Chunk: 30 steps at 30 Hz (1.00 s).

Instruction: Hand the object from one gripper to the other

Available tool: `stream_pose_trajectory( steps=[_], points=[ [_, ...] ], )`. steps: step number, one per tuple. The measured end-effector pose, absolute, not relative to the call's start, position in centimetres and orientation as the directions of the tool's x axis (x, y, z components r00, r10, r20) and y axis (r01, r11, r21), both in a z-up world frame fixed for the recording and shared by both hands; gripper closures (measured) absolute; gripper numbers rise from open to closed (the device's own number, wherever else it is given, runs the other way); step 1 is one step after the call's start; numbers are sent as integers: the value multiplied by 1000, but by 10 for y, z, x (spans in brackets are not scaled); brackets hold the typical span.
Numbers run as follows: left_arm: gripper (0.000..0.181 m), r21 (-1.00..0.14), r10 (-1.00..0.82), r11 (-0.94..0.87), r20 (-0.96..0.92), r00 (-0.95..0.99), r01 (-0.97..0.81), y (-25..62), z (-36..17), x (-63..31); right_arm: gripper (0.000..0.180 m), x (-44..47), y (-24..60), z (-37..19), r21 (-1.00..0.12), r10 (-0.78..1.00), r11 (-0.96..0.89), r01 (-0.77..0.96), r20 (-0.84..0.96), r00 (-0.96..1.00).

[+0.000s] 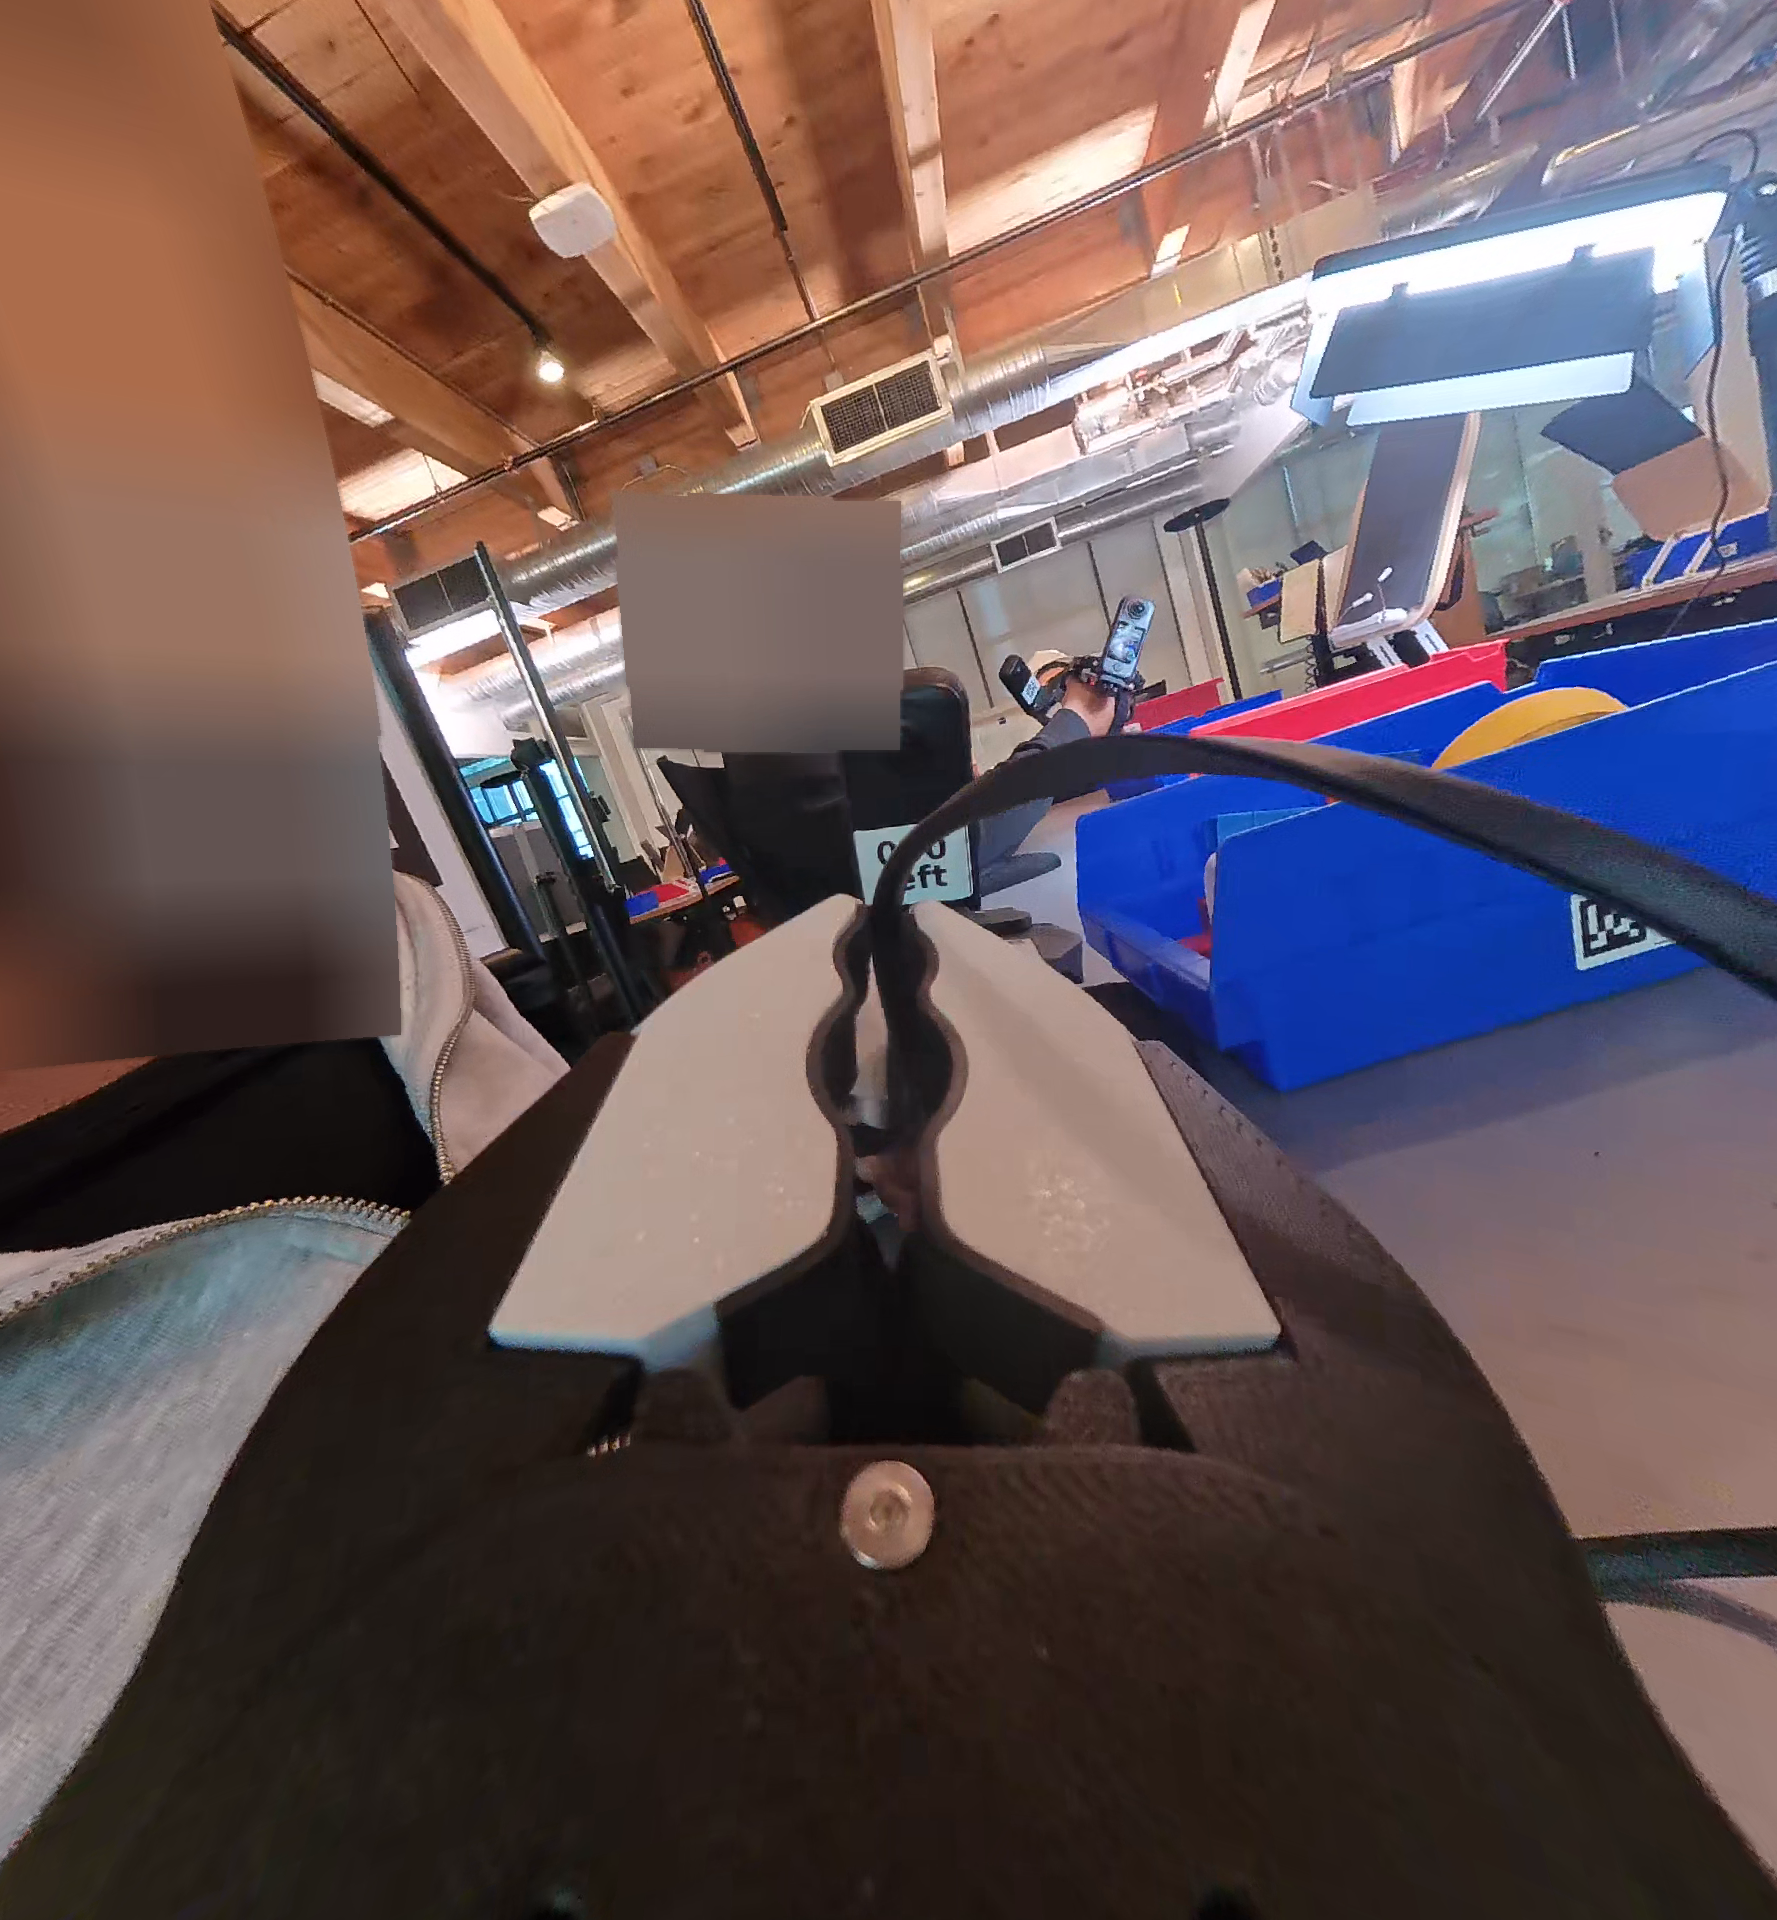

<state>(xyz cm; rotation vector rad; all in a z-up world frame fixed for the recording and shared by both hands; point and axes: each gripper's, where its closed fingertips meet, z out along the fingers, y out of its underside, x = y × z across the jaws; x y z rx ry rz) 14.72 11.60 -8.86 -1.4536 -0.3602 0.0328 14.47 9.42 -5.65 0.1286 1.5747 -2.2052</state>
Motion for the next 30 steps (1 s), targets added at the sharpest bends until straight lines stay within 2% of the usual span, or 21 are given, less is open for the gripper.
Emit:
stream_pose_trajectory(
  steps=[4, 6, 11, 14, 15, 17, 19, 22, 26, 30],
  points=[
    [175, -966, 238, 170, 231, 943, 194, 112, -83, 145, 173, 139, 95, -56, -868, -262, -288, 405, -336, -905],
    [176, -942, 217, 256, 275, 937, 217, 104, -73, 143, 163, 137, 94, -57, -860, -260, -283, 425, -357, -897],
    [176, -866, 140, 418, 361, 922, 276, 85, -54, 139, 152, 149, 76, -82, -913, -241, -97, 395, -364, -900],
    [175, -853, 113, 431, 373, 921, 293, 85, -53, 140, 172, 155, 74, -85, -931, -251, -71, 359, -332, -909],
    [175, -852, 113, 434, 375, 920, 293, 85, -53, 140, 173, 153, 75, -84, -929, -244, -80, 362, -334, -910],
    [175, -852, 133, 437, 377, 917, 287, 85, -53, 138, 174, 150, 77, -83, -925, -234, -88, 368, -340, -911],
    [166, -860, 153, 423, 378, 913, 285, 86, -56, 136, 174, 148, 79, -81, -924, -233, -105, 368, -336, -912],
    [155, -895, 138, 314, 373, 918, 316, 100, -69, 142, 175, 146, 85, -71, -904, -259, -171, 393, -344, -903],
    [159, -931, 119, 165, 347, 930, 326, 119, -88, 154, 175, 145, 90, -62, -873, -301, -222, 435, -363, -882],
    [164, -919, 86, 192, 366, 927, 345, 123, -85, 156, 176, 149, 89, -61, -878, -315, -223, 424, -347, -883]
  ],
)
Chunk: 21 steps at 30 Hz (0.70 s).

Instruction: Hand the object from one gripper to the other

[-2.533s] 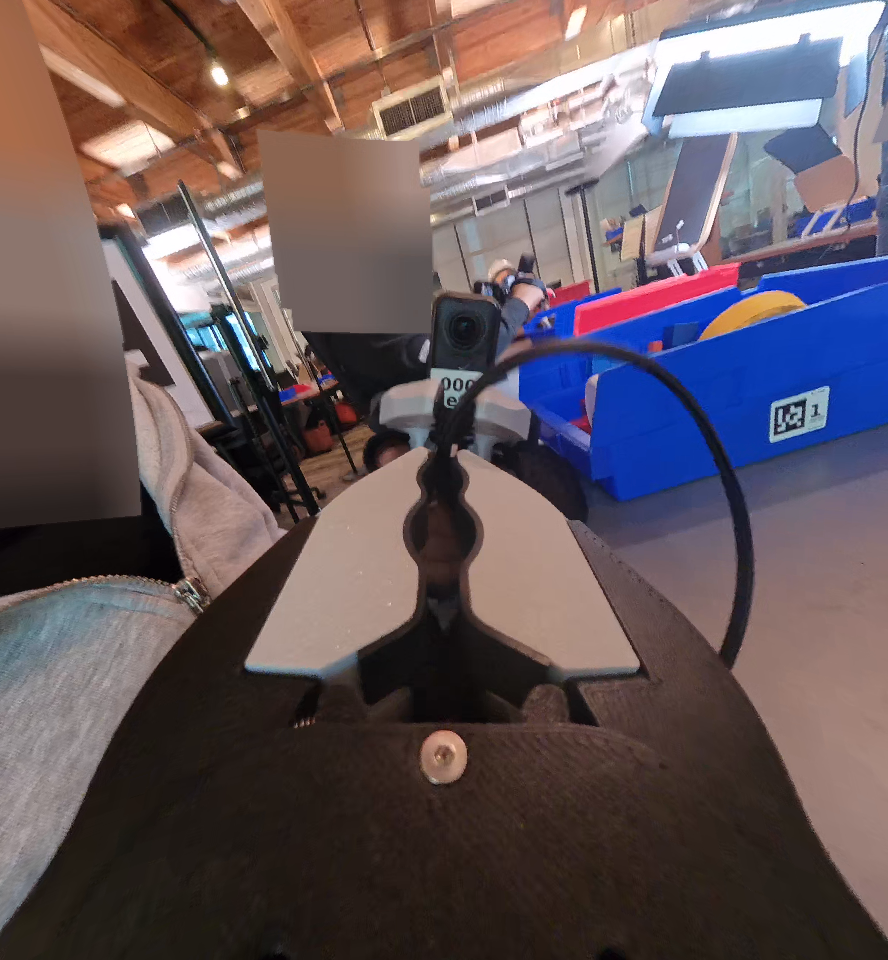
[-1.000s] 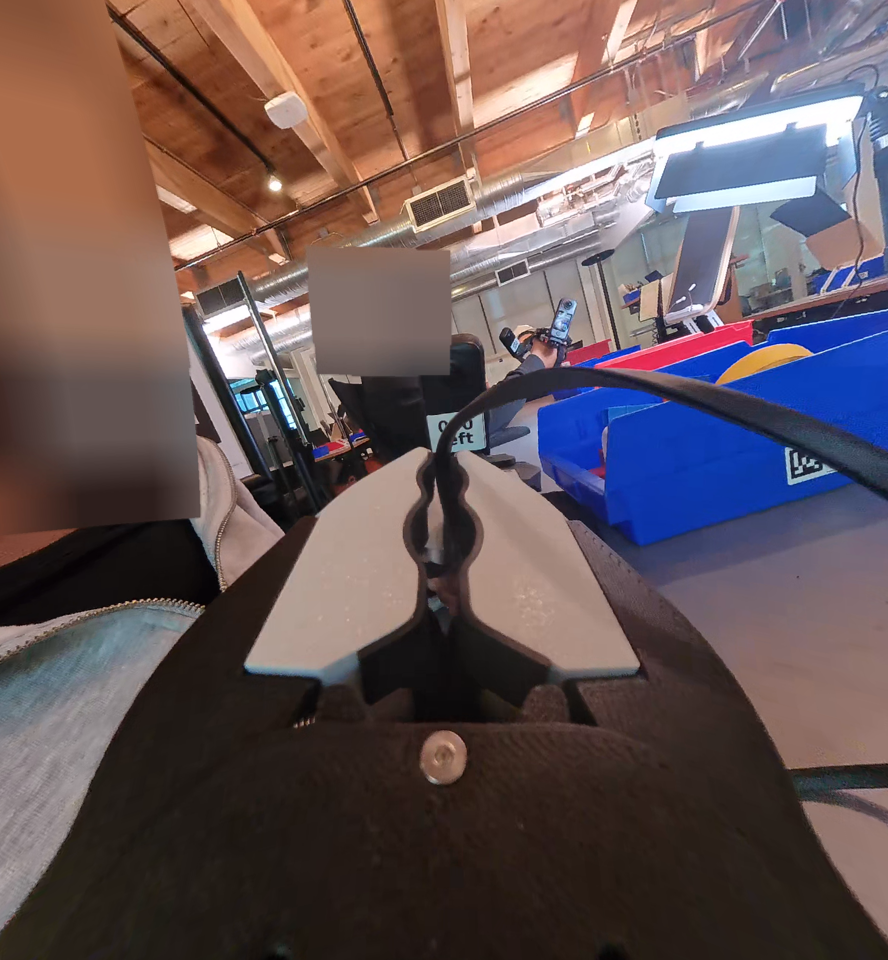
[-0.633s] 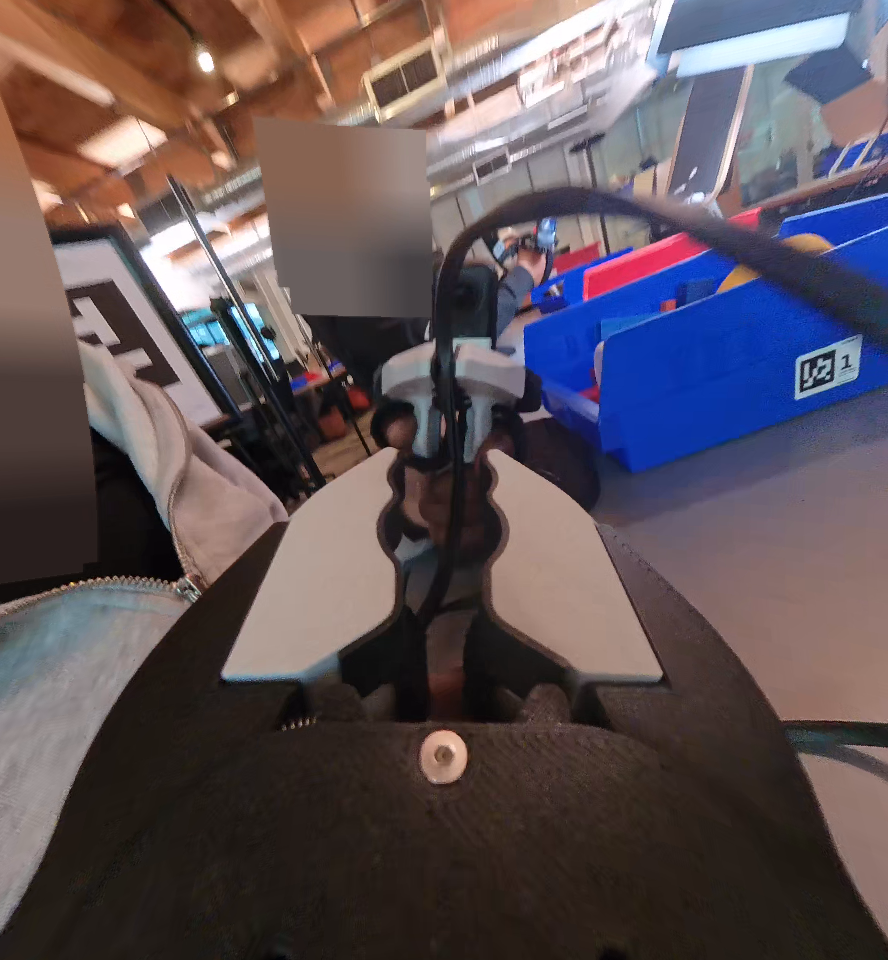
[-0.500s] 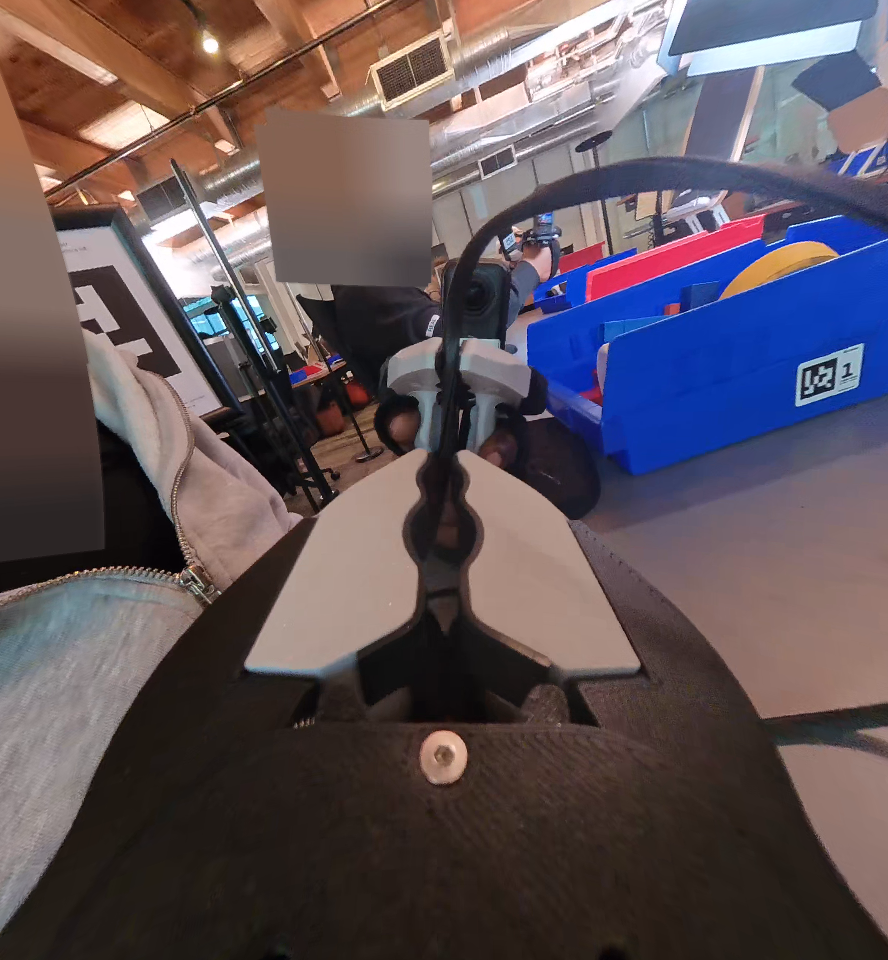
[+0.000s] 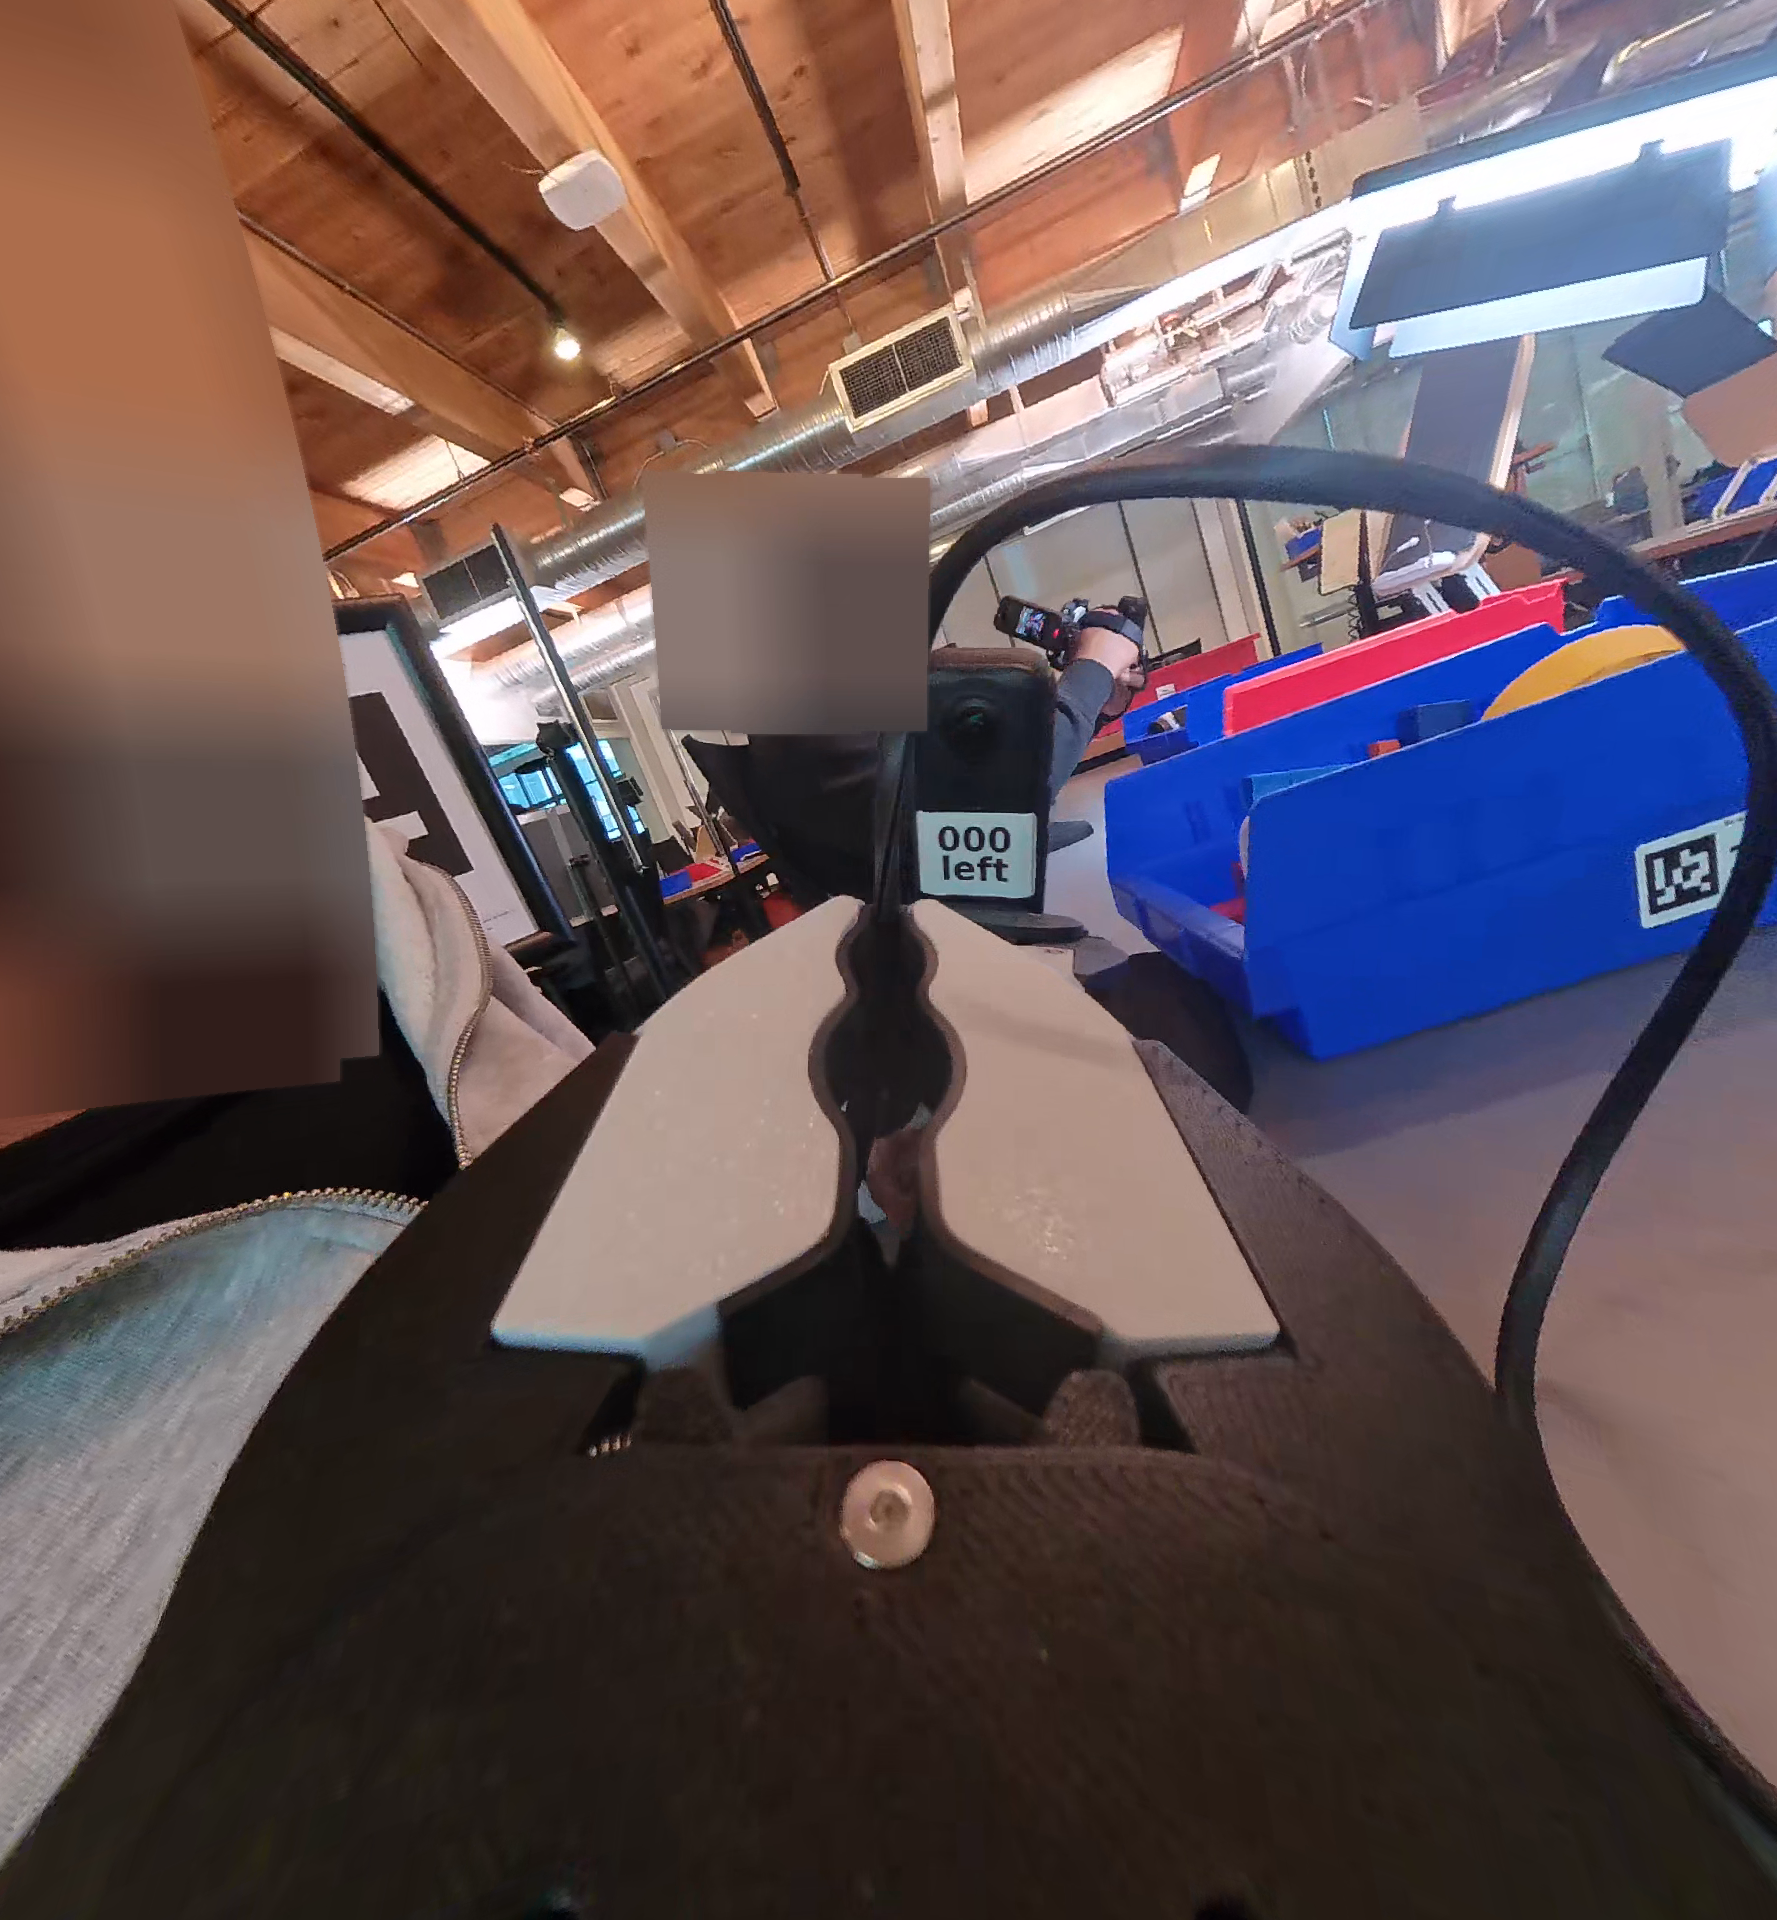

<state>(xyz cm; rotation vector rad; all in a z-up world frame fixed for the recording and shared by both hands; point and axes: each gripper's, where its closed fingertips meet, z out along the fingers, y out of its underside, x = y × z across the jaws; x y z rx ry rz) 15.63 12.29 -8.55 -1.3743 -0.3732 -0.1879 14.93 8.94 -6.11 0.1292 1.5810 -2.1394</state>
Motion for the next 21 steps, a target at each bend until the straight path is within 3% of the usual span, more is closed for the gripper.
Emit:
stream_pose_trajectory(
  steps=[4, 10, 16, 21],
  points=[
    [175, -920, 77, 192, 361, 929, 341, 123, -85, 158, 175, 152, 88, -61, -882, -327, -217, 418, -338, -883],
    [175, -917, 77, 212, 360, 930, 338, 121, -83, 157, 175, 152, 89, -59, -878, -327, -232, 419, -335, -884],
    [176, -881, 152, 346, 392, 907, 323, 100, -70, 138, 151, 142, 88, -60, -856, -287, -245, 455, -384, -878],
    [176, -891, 194, 353, 369, 909, 286, 98, -69, 134, 151, 136, 88, -63, -862, -246, -243, 444, -388, -888]
  ],
)
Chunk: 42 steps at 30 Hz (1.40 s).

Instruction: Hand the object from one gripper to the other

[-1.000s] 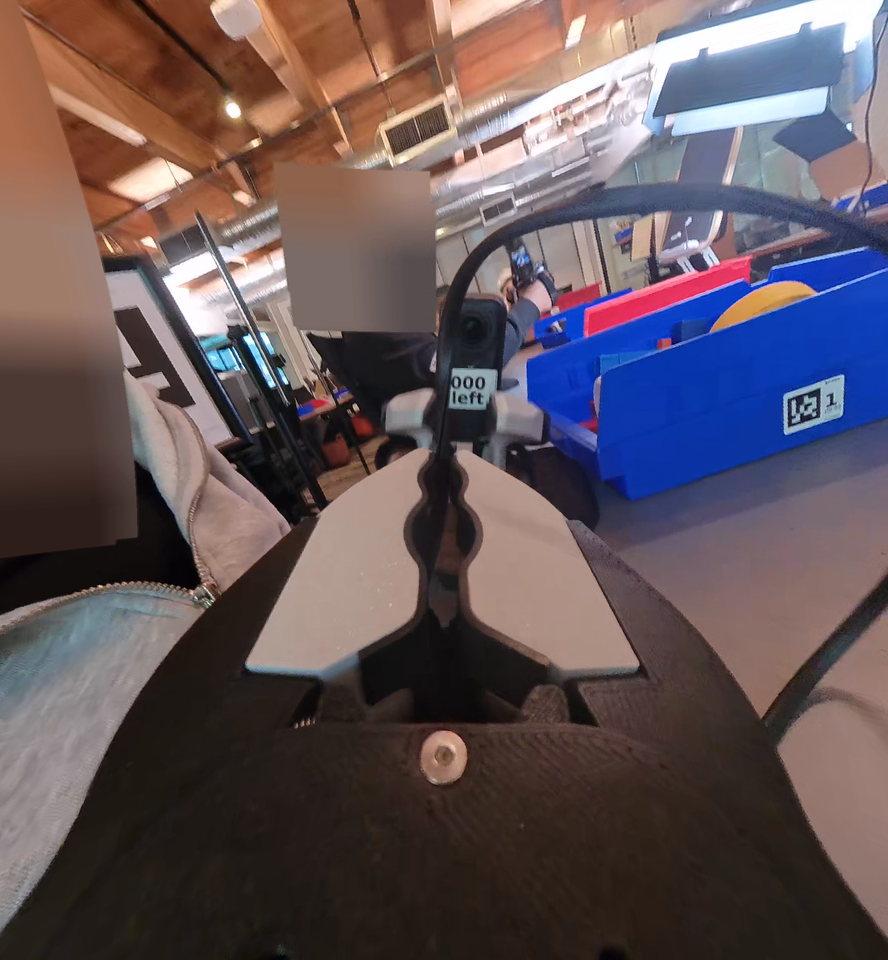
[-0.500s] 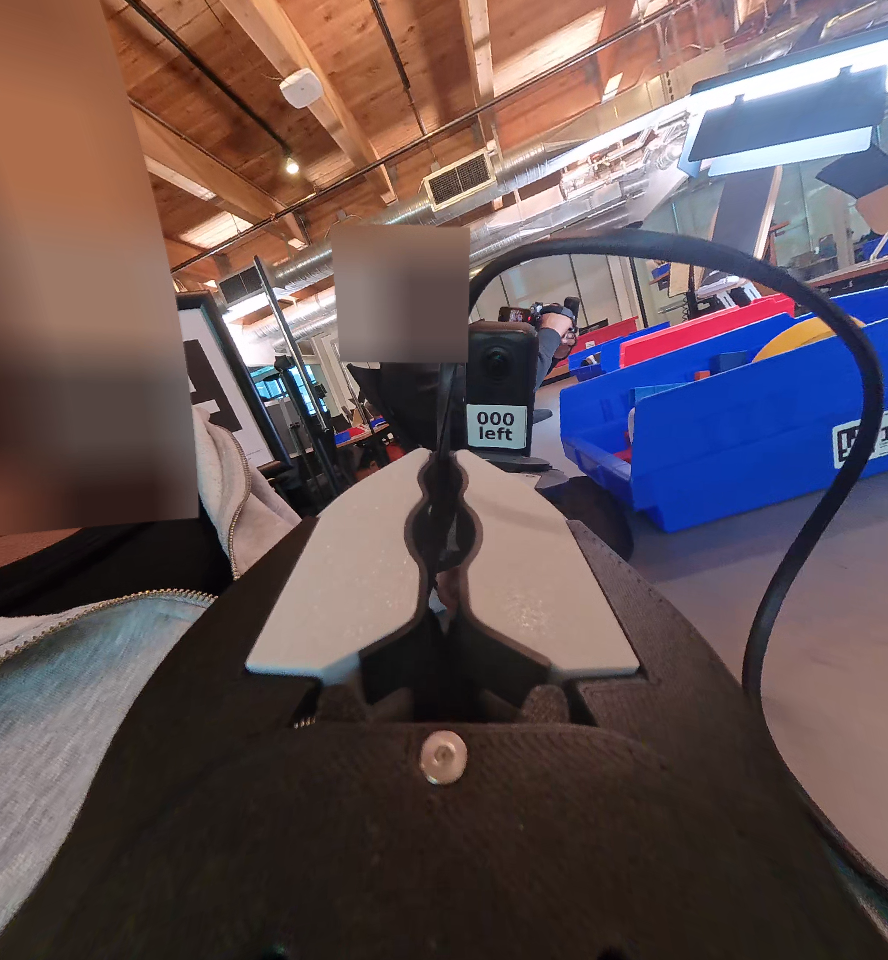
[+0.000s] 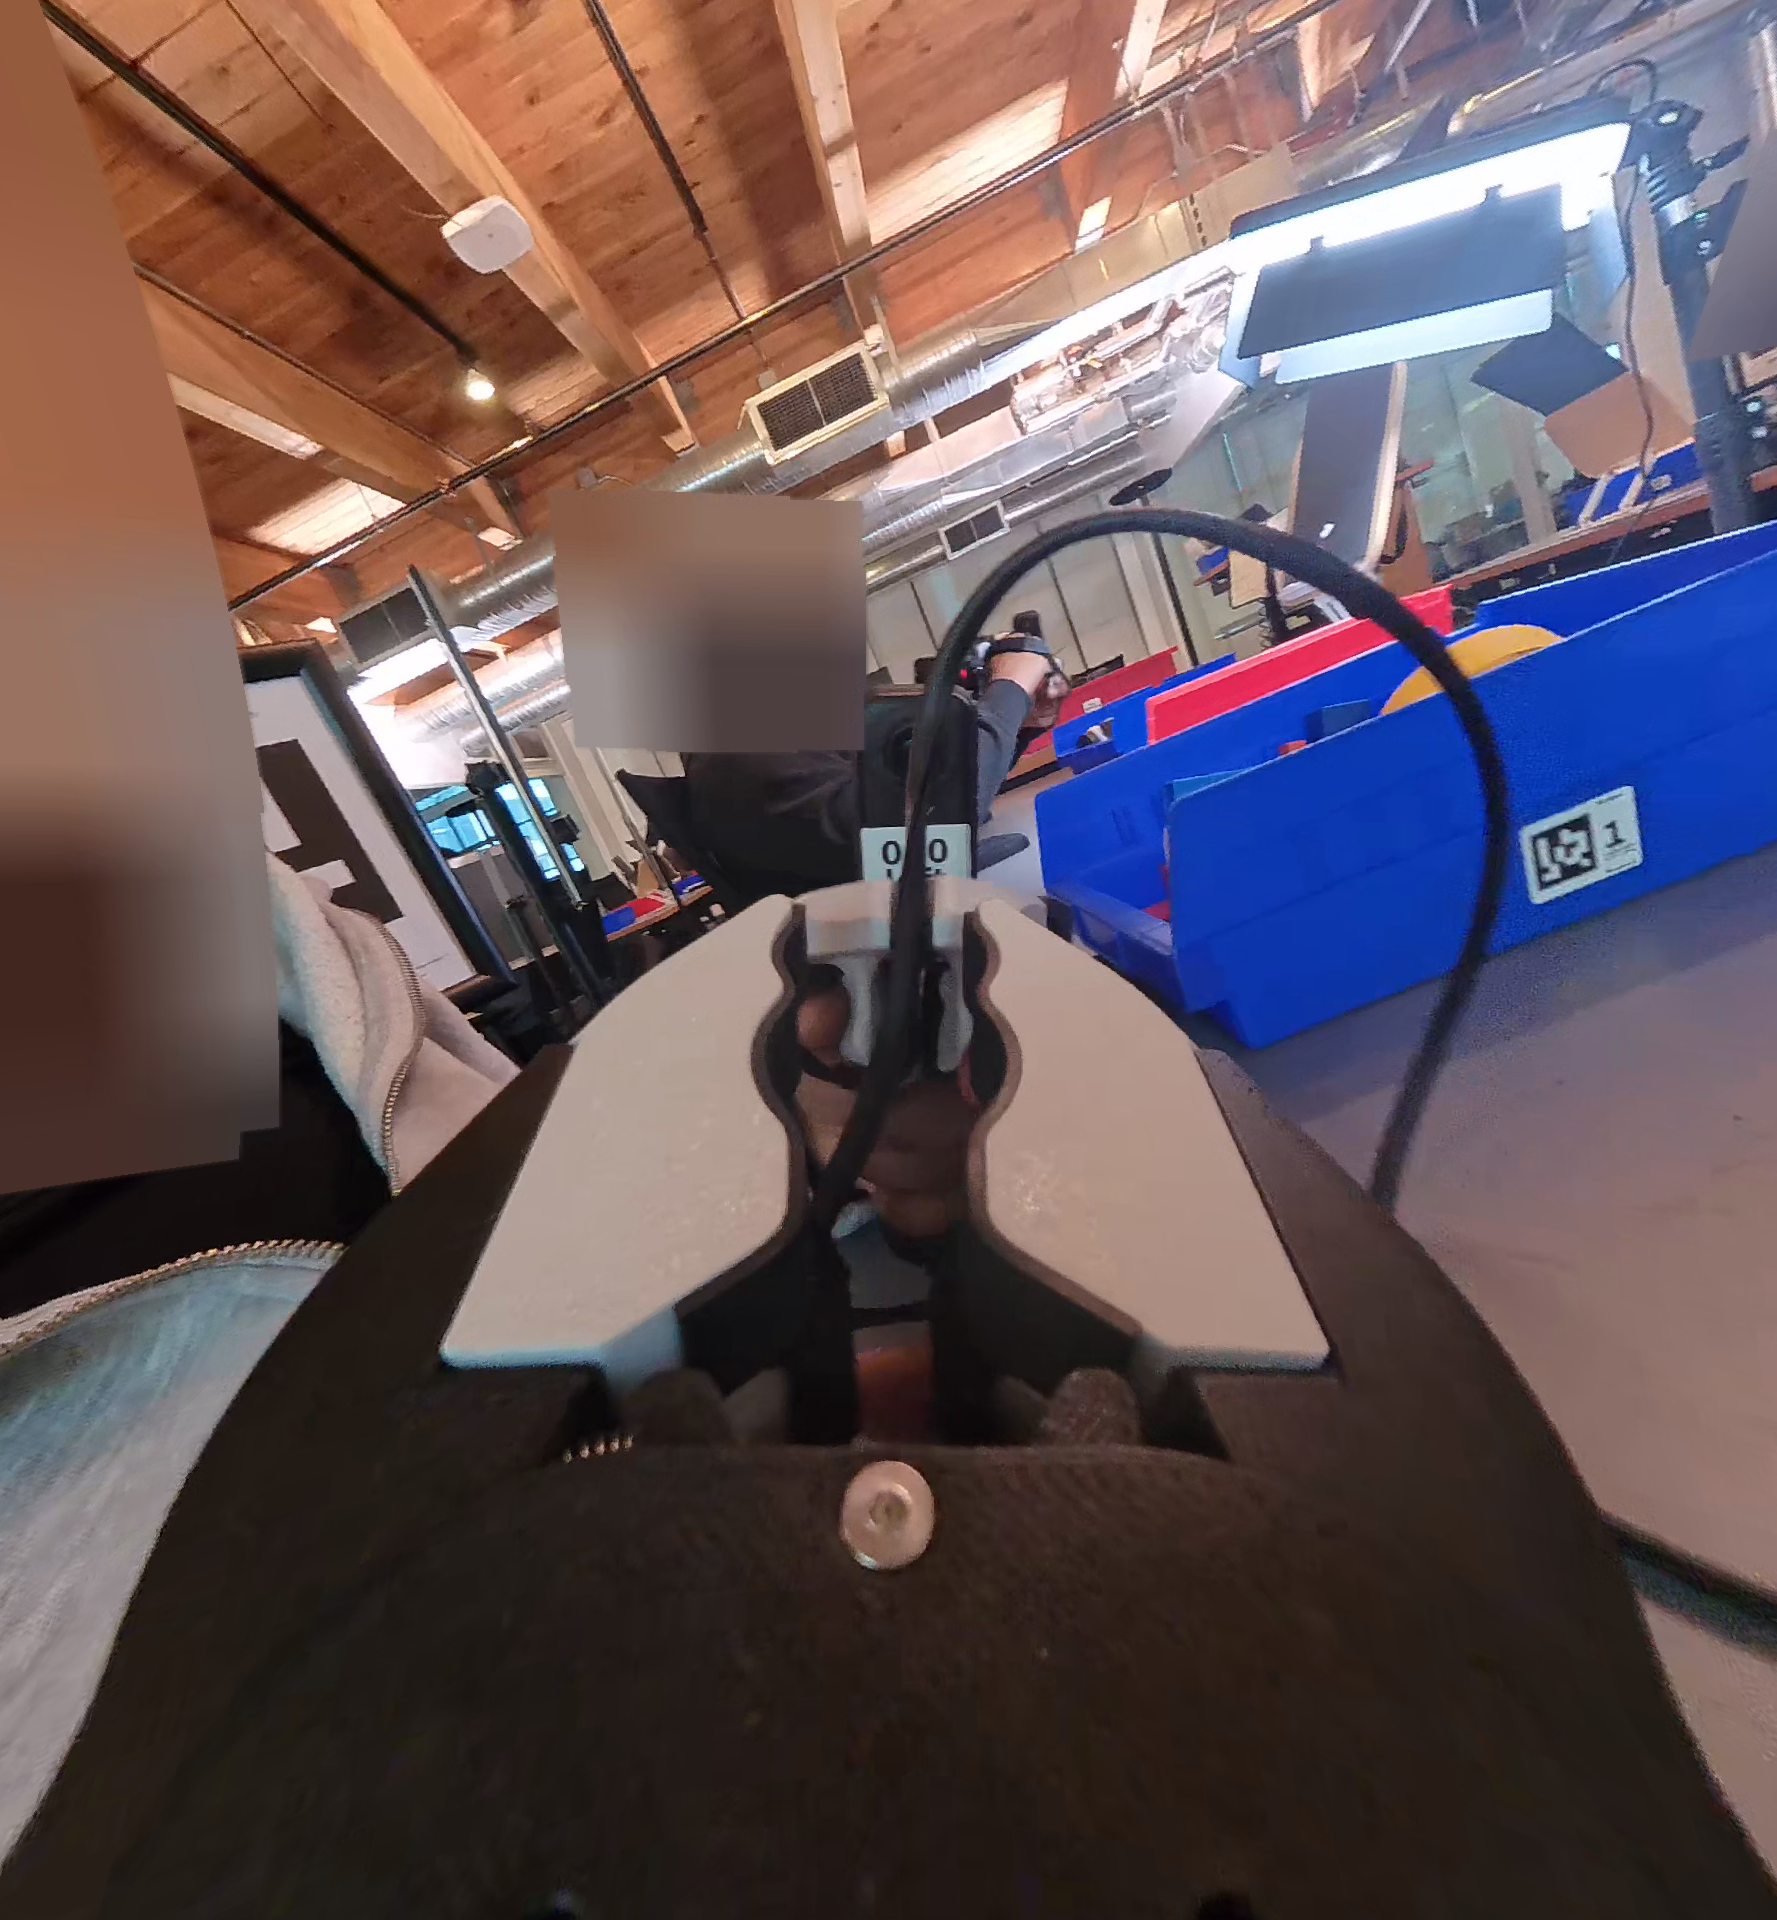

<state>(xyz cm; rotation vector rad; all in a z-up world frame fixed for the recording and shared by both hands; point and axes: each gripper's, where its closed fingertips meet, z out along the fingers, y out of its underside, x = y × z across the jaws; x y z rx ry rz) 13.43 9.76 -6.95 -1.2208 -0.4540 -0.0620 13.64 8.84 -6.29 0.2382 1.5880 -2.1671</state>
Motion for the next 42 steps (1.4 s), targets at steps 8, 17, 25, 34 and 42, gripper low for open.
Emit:
stream_pose_trajectory(
  steps=[8, 17, 25, 34, 42],
  points=[
    [176, -853, 223, 458, 384, 896, 252, 80, -57, 126, 169, 143, 80, -78, -904, -223, -137, 404, -370, -902],
    [153, -911, 133, 232, 378, 916, 342, 114, -82, 146, 174, 135, 93, -61, -861, -253, -256, 439, -378, -891],
    [165, -931, 143, 168, 350, 926, 325, 126, -90, 151, 174, 139, 89, -62, -890, -219, -261, 374, -323, -921],
    [176, -915, 137, 223, 372, 918, 337, 123, -85, 147, 170, 136, 90, -57, -876, -197, -315, 366, -317, -928],
    [177, -737, 43, 571, 468, 883, 363, 73, -44, 130, 155, 139, 84, -67, -839, -279, -221, 497, -434, -857]
  ],
)
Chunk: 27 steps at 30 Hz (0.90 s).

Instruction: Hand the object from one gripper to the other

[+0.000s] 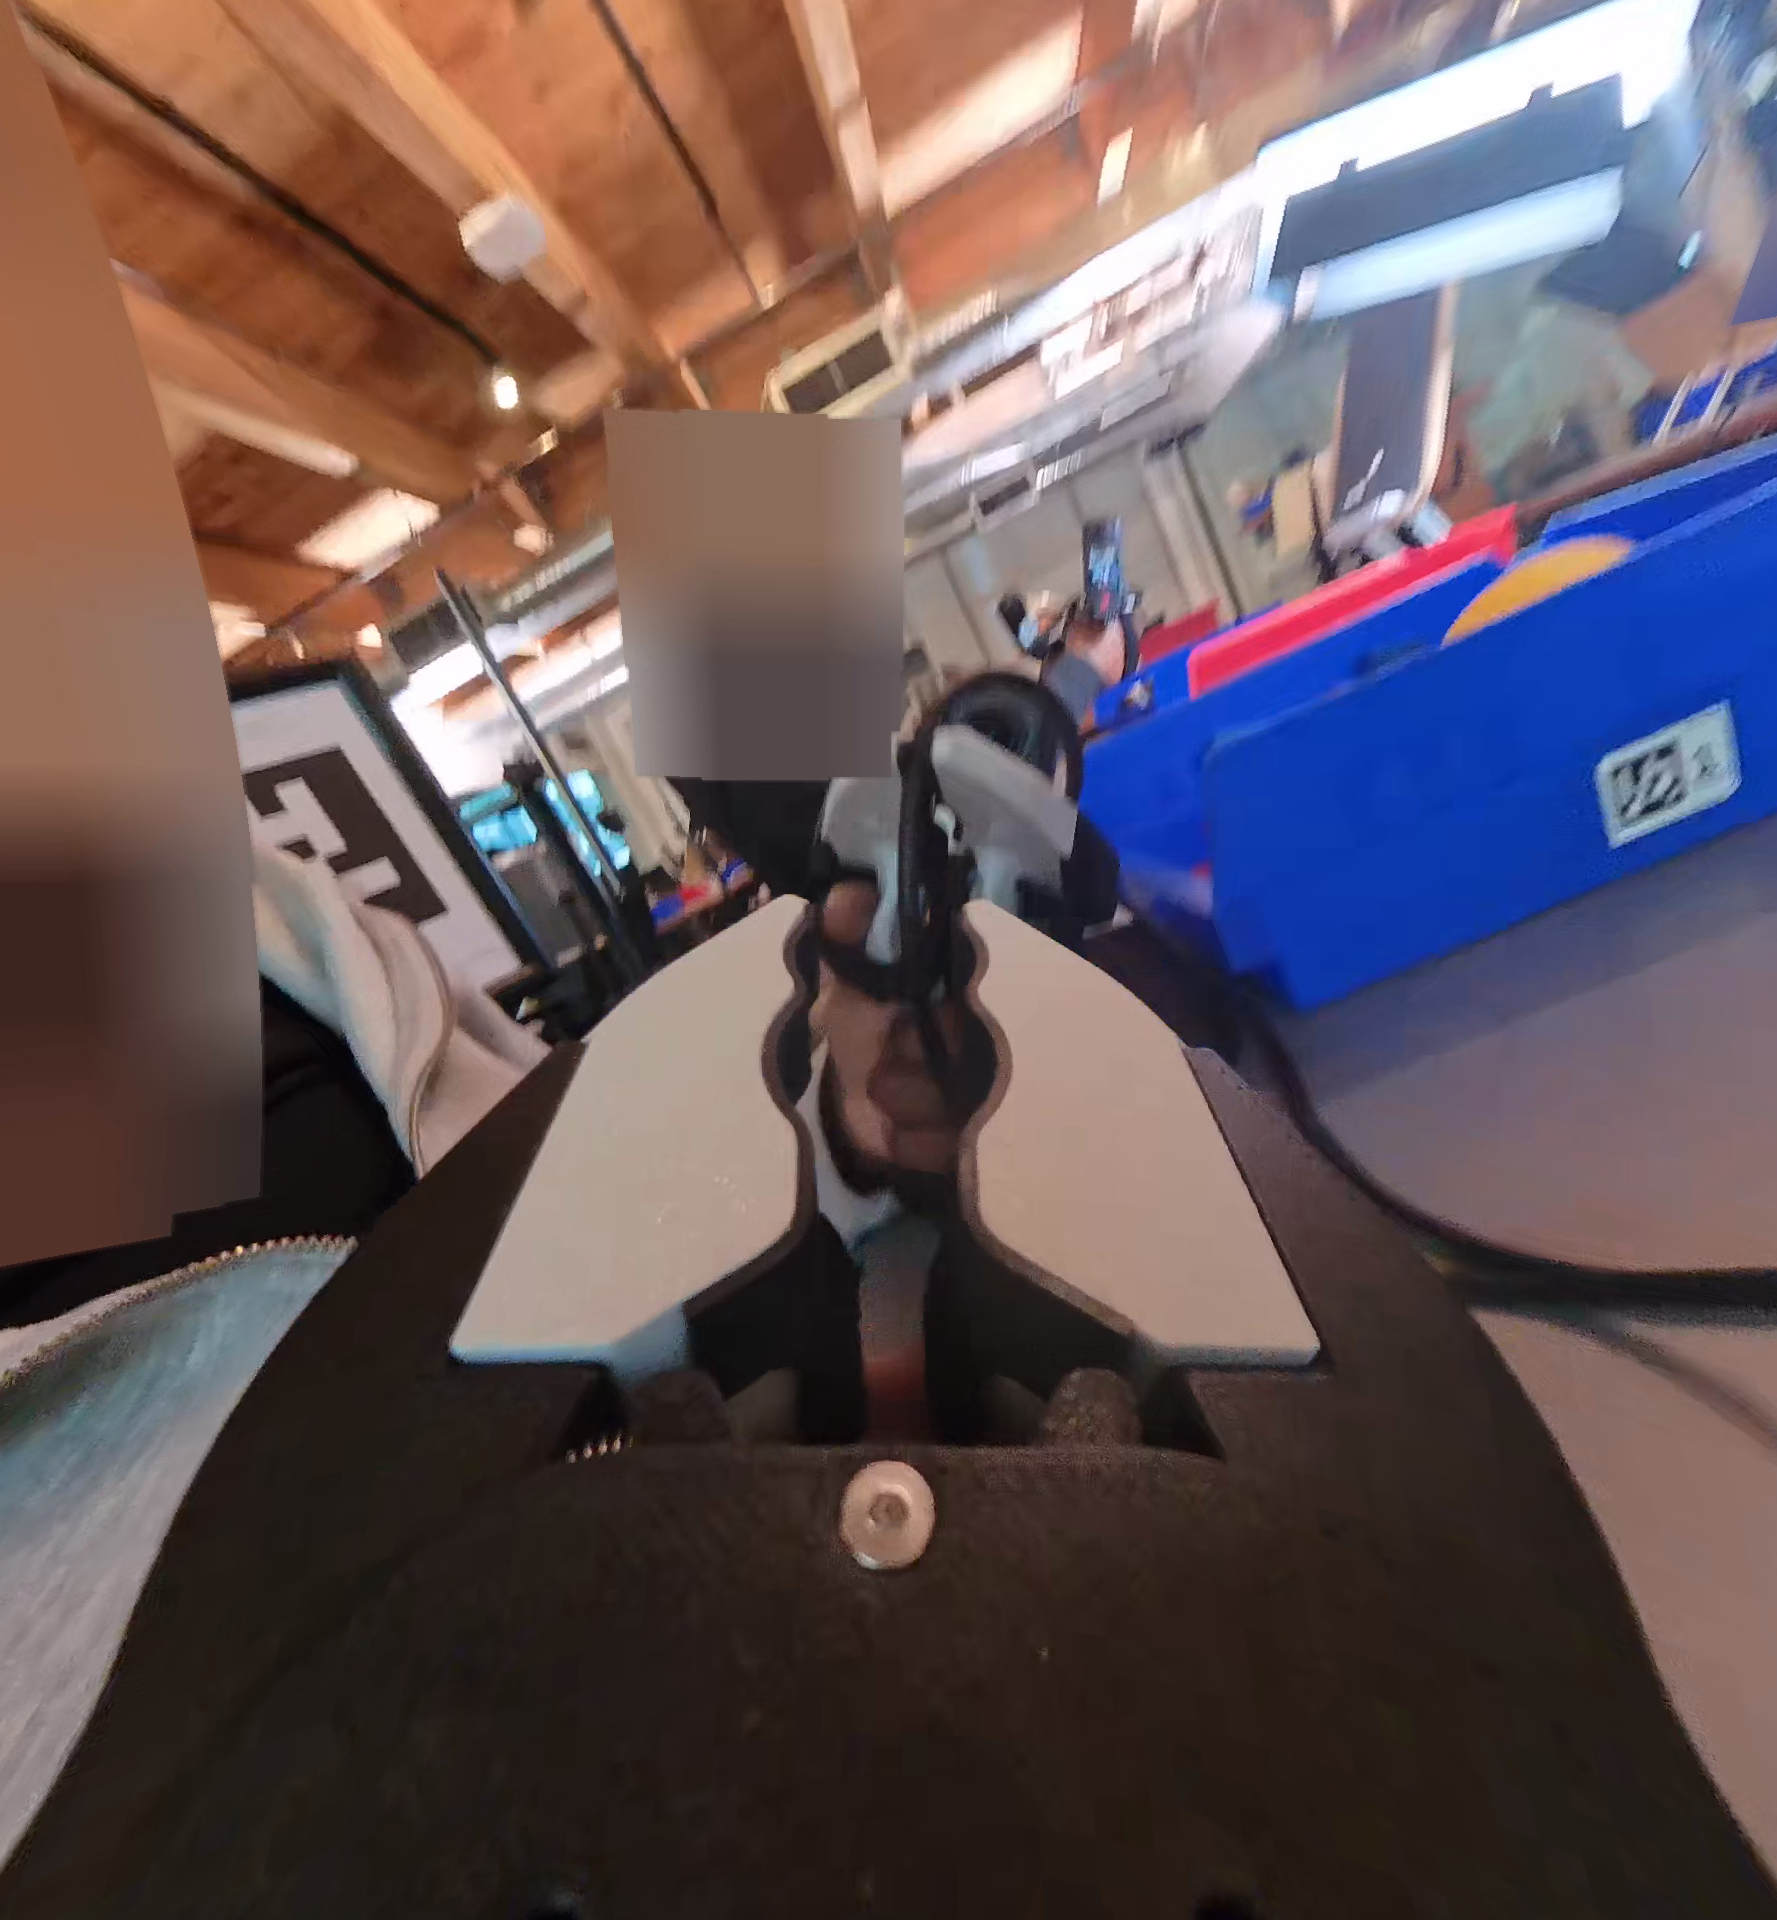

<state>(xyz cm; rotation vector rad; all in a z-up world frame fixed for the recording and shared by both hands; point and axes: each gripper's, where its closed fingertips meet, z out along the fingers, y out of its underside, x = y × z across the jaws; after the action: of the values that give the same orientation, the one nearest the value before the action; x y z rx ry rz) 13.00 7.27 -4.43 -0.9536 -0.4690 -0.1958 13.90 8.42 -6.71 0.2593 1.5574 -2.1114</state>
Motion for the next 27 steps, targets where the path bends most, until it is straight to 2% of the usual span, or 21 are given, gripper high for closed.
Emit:
stream_pose_trajectory(
  steps=[2, 3, 6, 10, 13, 16, 18, 20, 24, 27],
  points=[
    [177, -726, 13, 572, 472, 882, 380, 74, -43, 132, 152, 148, 75, -78, -857, -295, -123, 500, -450, -843],
    [176, -731, 13, 565, 471, 882, 383, 75, -44, 133, 156, 152, 74, -80, -864, -306, -102, 492, -443, -842],
    [177, -751, 27, 549, 453, 891, 366, 78, -45, 135, 176, 154, 76, -78, -876, -308, -117, 468, -416, -856],
    [173, -762, 46, 539, 453, 890, 360, 81, -46, 134, 176, 154, 78, -76, -886, -308, -127, 446, -392, -867],
    [155, -816, 63, 446, 439, 896, 368, 95, -56, 138, 176, 148, 84, -68, -869, -305, -194, 456, -388, -870],
    [153, -891, 82, 284, 392, 916, 355, 115, -74, 149, 176, 140, 92, -58, -831, -315, -268, 487, -402, -860],
    [163, -934, 138, 195, 330, 934, 301, 123, -86, 151, 175, 138, 94, -57, -826, -310, -285, 485, -400, -863],
    [175, -942, 160, 201, 302, 940, 268, 122, -84, 150, 175, 141, 93, -57, -832, -315, -276, 481, -395, -863],
    [176, -913, 125, 268, 349, 929, 307, 116, -77, 148, 174, 135, 93, -57, -823, -287, -291, 488, -411, -865],
    [176, -850, 67, 402, 399, 914, 342, 101, -60, 144, 162, 131, 94, -57, -806, -277, -306, 507, -434, -857]
  ],
)
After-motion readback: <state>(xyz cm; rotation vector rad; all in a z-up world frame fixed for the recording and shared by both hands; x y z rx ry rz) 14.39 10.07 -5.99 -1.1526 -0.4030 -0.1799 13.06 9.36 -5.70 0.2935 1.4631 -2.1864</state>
